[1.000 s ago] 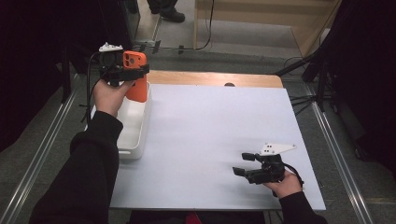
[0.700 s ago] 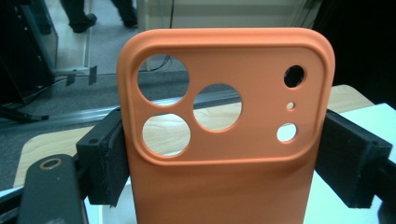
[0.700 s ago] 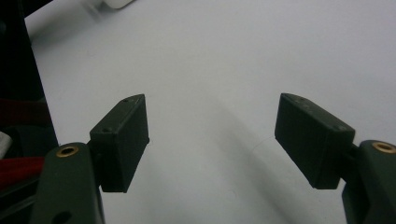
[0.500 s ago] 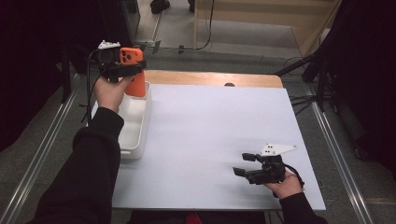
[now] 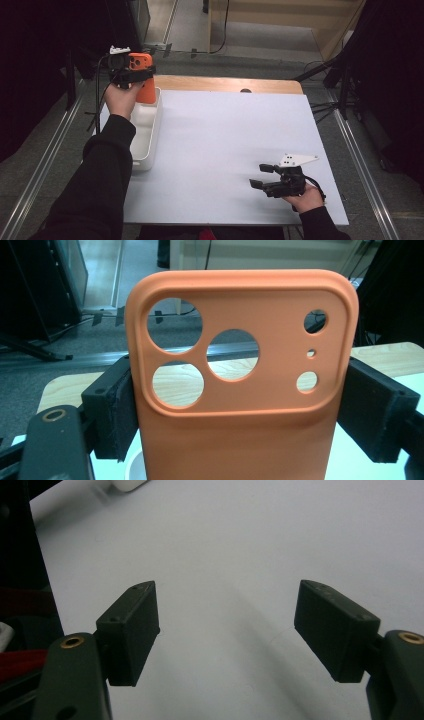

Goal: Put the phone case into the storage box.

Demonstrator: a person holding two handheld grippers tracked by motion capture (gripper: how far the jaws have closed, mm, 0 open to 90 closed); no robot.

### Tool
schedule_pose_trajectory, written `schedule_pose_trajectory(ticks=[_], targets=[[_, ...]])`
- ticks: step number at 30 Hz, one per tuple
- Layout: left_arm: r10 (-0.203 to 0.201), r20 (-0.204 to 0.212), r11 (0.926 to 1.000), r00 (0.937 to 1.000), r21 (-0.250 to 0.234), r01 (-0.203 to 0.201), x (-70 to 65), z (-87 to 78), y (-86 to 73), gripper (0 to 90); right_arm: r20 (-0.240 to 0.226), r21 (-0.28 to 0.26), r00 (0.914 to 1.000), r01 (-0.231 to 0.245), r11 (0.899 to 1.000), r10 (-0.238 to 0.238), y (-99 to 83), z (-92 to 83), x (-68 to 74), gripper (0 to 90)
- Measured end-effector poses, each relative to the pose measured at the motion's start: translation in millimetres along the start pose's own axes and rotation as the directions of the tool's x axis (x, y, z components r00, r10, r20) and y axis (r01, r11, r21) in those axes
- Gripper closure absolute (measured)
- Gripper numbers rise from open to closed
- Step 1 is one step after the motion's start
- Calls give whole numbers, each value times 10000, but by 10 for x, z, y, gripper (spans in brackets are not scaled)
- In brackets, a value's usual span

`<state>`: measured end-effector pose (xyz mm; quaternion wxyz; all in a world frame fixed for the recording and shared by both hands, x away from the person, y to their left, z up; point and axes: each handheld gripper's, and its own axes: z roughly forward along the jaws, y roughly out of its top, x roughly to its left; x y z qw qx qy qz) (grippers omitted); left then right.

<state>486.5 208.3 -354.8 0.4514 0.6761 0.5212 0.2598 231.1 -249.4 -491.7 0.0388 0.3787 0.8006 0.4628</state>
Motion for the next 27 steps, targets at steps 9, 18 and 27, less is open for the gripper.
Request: schedule_pose_trajectory(ticks=[9,18,27], targets=[[-49,-210,10000,9998,61,50,34,107,-82,158,-21,6,10000,-1,10000,1,2,0,11,249],[-40,-426,9998,9991,170,47,72,191,-170,158,-46,11,10000,47,10000,-47,2,5,12,249],[-61,-494,9998,9988,177,69,91,267,-238,157,-50,-13,10000,37,10000,-37,5,2,12,249]])
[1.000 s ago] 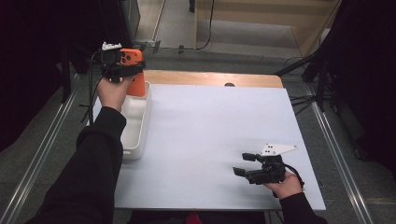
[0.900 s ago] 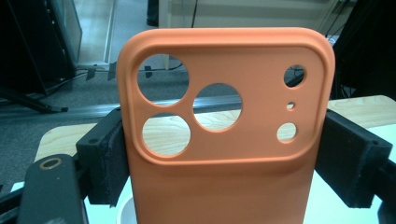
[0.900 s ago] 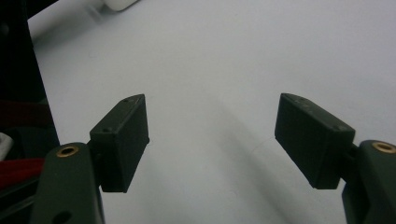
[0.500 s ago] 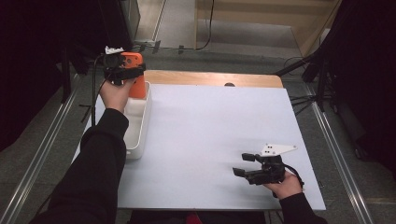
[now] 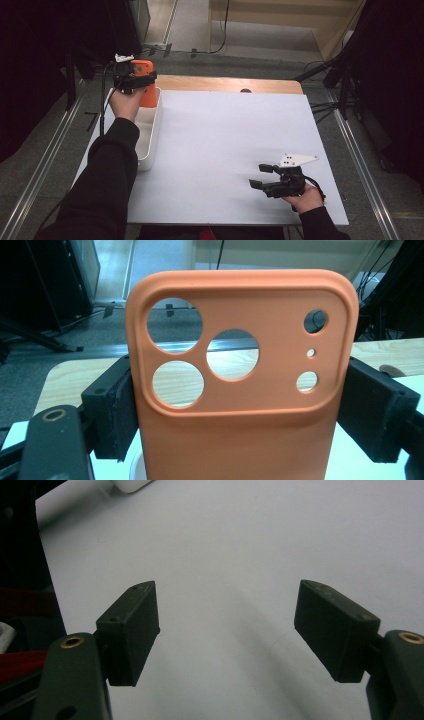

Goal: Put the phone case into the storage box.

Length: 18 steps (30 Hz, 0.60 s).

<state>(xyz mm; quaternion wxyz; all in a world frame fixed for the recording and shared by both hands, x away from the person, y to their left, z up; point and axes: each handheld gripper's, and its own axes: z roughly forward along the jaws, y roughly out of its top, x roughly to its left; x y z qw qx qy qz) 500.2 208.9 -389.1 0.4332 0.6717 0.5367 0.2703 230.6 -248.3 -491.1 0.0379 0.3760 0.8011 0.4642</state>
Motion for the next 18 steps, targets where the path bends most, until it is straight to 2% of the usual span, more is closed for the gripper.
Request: schedule_pose_trajectory(ticks=[18], targets=[[64,-168,9997,9998,239,-60,20,85,-139,156,-15,9,10000,23,10000,-23,4,11,5,249]])
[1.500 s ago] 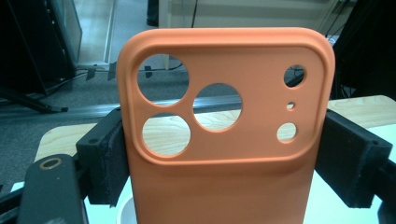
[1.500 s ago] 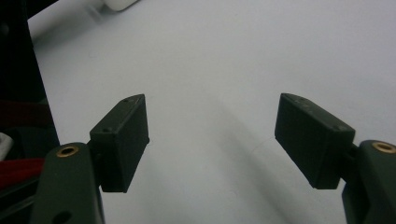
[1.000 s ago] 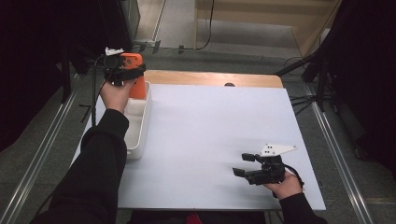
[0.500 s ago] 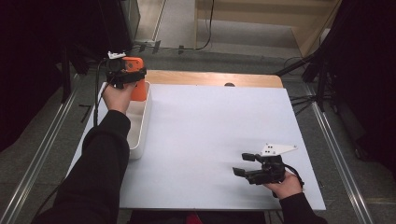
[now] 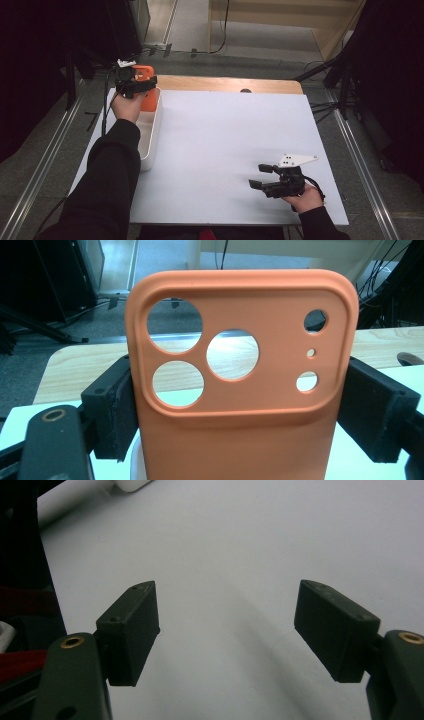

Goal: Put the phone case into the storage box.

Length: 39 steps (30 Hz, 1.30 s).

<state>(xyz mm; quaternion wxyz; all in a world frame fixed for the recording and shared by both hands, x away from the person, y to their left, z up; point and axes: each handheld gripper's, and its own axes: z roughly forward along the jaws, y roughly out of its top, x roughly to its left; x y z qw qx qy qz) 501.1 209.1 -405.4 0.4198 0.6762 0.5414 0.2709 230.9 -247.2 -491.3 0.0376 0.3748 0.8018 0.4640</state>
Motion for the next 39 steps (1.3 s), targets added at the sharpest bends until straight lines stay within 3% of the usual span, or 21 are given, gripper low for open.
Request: schedule_pose_trajectory(ticks=[12,39], targets=[[7,-19,9999,10000,115,-7,-5,38,-93,156,-41,32,10000,5,10000,-5,4,14,10,249],[105,-279,9976,9996,694,-86,-45,101,-136,153,-139,3,9998,131,9999,-131,14,29,15,249]])
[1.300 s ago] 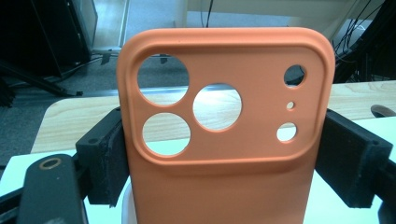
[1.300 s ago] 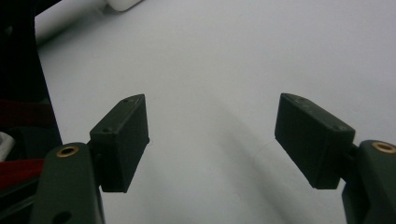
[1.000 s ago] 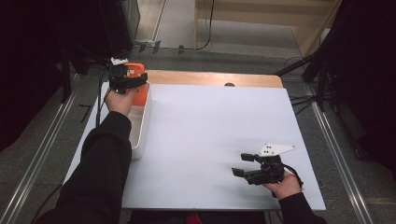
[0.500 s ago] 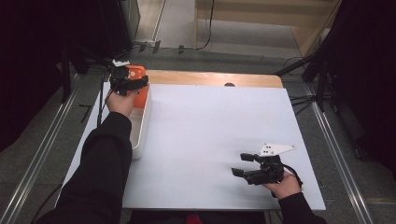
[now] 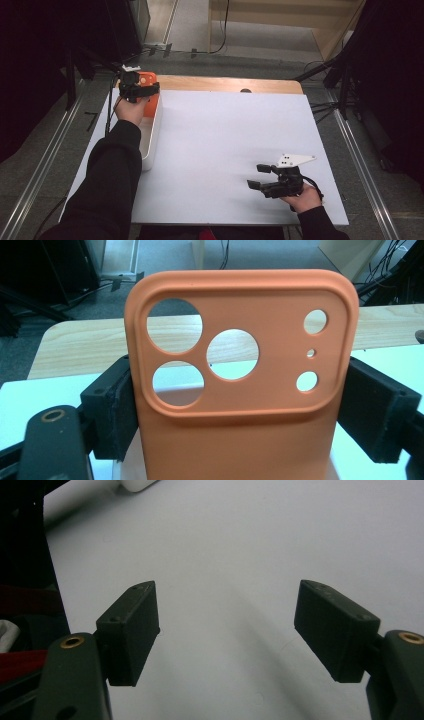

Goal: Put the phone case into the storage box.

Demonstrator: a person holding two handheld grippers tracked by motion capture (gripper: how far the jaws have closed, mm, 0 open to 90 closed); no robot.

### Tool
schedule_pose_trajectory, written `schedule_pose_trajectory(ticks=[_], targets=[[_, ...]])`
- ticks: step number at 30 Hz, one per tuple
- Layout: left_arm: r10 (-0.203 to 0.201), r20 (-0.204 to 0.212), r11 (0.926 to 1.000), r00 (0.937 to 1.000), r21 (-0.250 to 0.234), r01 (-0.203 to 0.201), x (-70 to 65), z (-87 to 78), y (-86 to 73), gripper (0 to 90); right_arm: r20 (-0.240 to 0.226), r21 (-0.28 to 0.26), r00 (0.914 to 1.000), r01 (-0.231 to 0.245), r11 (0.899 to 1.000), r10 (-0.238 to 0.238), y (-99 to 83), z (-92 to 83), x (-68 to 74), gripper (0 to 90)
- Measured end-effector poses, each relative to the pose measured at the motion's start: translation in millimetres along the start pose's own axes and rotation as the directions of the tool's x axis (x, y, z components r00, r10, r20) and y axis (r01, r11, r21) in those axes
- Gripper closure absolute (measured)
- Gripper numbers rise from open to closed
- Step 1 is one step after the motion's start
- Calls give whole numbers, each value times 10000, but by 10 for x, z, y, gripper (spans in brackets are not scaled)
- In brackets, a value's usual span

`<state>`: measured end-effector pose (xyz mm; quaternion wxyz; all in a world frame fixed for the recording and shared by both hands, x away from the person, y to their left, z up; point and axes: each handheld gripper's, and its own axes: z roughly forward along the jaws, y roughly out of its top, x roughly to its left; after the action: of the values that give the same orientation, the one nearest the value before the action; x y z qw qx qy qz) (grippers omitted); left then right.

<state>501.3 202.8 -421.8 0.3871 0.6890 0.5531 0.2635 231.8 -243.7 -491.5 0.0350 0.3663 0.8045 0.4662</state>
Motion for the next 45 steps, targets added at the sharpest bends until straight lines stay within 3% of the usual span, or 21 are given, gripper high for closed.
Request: schedule_pose_trajectory(ticks=[18,26,29,33,35,45], targets=[[222,-318,9992,9992,354,-210,-31,51,-17,149,-37,-6,10000,-14,10000,14,4,0,4,249],[157,-115,9985,9998,535,-151,-29,65,-7,130,-46,-11,10000,-29,10000,29,2,-5,3,249],[189,-242,9976,9995,675,-172,-34,75,-2,116,-51,-12,10000,-46,10000,46,2,-5,3,249],[6,-5,9979,10000,642,-5,-17,66,7,96,-69,6,10000,-5,10000,5,2,1,5,249],[194,-252,9979,9995,615,-178,-24,56,11,96,-69,8,10000,-10,10000,10,3,1,5,249],[125,-168,9991,9998,399,-118,22,-57,72,97,-85,47,10000,-19,10000,19,3,7,6,249]])
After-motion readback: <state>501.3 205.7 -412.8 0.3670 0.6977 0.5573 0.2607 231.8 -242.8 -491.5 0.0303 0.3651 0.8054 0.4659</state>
